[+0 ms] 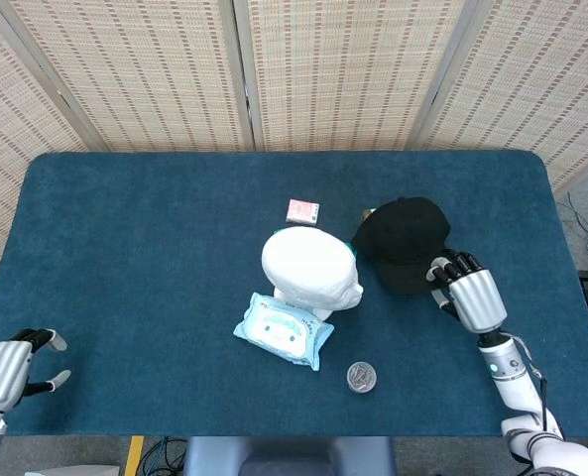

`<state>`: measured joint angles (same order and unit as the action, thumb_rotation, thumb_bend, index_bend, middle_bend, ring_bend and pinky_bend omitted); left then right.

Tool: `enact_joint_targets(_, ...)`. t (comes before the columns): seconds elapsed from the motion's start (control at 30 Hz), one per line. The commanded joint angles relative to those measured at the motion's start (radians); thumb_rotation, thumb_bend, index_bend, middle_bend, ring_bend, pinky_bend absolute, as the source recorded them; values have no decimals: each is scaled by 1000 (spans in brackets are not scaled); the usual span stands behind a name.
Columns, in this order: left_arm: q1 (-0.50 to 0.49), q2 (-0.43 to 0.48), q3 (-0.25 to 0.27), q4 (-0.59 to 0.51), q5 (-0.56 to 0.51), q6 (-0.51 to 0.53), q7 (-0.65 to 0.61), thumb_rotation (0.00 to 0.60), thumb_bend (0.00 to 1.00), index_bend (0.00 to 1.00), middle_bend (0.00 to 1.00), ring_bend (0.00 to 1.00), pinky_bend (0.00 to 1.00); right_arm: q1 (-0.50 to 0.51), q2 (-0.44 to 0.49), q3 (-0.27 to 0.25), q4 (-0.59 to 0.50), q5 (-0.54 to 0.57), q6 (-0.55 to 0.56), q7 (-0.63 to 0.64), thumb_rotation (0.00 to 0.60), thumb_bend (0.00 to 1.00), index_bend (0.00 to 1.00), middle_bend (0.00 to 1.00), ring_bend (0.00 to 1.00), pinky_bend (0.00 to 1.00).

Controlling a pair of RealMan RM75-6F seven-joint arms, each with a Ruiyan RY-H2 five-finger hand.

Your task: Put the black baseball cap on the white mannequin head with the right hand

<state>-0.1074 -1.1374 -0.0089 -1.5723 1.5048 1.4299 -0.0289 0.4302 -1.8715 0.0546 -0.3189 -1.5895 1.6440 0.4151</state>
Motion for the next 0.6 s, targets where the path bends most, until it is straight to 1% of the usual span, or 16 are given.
enact_joint_targets(0.03, 0, 0, 0, 0, 0, 0, 0, 600, 130, 498, 509, 398, 678, 5, 3, 5, 3, 2, 10, -6, 600, 410, 622, 449, 265, 323)
enact_joint_targets(0.23, 0, 0, 0, 0, 0, 1, 0, 600, 130, 498, 509, 398, 678, 22, 20, 26, -1, 15, 40, -20, 600, 410, 659, 463, 266, 323)
enact_joint_targets(0.6, -1, -2, 2, 0, 1, -3, 4, 600, 130, 498, 509, 398, 678, 83, 100, 77, -50, 28, 133, -69, 600, 411, 713, 481, 272, 323)
